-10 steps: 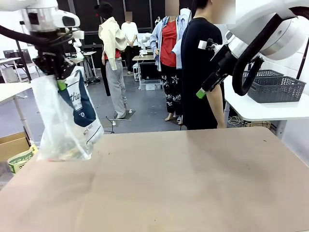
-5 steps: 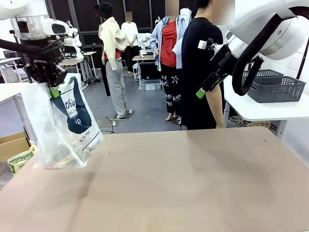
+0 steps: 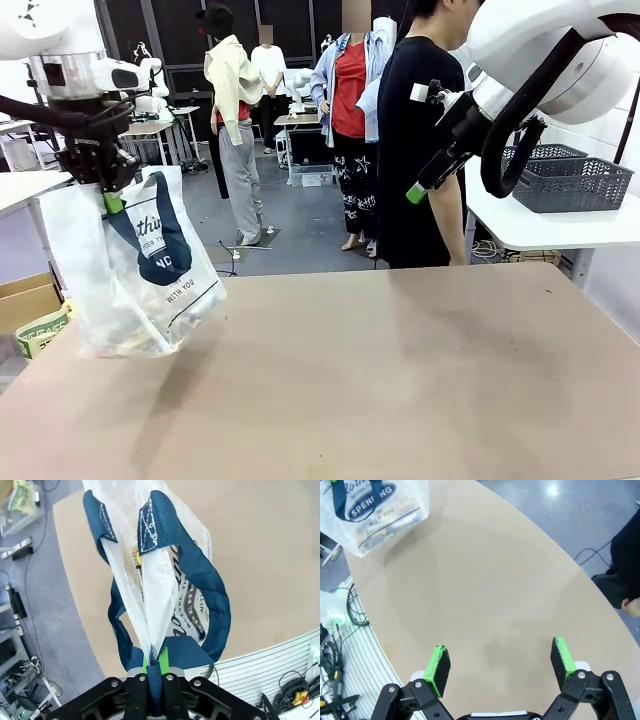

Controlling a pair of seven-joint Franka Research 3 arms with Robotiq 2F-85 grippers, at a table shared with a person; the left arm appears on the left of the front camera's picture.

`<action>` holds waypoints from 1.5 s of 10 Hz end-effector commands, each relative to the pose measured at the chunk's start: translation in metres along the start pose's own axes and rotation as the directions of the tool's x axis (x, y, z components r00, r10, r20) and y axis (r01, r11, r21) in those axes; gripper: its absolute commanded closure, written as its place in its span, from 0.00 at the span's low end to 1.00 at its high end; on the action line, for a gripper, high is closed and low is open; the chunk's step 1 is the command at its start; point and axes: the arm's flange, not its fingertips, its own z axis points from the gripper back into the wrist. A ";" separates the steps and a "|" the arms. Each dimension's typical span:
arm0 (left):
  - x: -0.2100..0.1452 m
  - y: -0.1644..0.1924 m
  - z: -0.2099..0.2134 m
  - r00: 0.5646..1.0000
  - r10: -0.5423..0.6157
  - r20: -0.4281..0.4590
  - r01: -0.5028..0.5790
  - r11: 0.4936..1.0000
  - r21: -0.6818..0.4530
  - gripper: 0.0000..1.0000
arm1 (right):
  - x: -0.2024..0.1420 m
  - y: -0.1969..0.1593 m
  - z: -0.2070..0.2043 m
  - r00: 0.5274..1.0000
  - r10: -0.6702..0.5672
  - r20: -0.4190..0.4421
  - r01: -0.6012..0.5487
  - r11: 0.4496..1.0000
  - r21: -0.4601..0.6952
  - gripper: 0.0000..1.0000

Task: Transfer purchased items from the store into the shopping bag.
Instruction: Move the Reusable shopping bag to the right side of the table.

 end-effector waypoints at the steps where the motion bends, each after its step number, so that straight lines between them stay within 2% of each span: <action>1: 0.001 0.033 0.005 0.997 0.007 0.074 -0.009 1.000 0.024 1.00 | 0.000 0.001 0.000 1.000 -0.013 -0.015 0.013 1.000 -0.009 0.00; 5: -0.004 0.095 -0.015 0.996 0.006 0.091 -0.011 0.999 0.049 1.00 | 0.000 0.001 0.000 1.000 -0.013 -0.015 0.013 1.000 -0.009 0.00; 8: -0.017 0.132 -0.041 0.989 -0.030 0.146 0.026 0.999 0.036 1.00 | 0.000 0.001 0.000 1.000 -0.013 -0.015 0.013 1.000 -0.009 0.00; 9: -0.022 0.143 -0.051 0.985 -0.002 0.173 -0.005 0.999 0.039 1.00 | 0.000 0.001 0.000 1.000 -0.013 -0.015 0.013 1.000 -0.009 0.00; 10: -0.028 0.148 -0.062 0.989 -0.004 0.150 0.004 1.000 -0.001 1.00 | 0.000 0.001 0.000 1.000 -0.013 -0.015 0.013 1.000 -0.009 0.00; 15: -0.038 0.141 -0.098 0.988 0.058 0.141 -0.057 0.998 -0.011 1.00 | 0.000 0.001 0.000 1.000 -0.013 -0.015 0.013 1.000 -0.009 0.00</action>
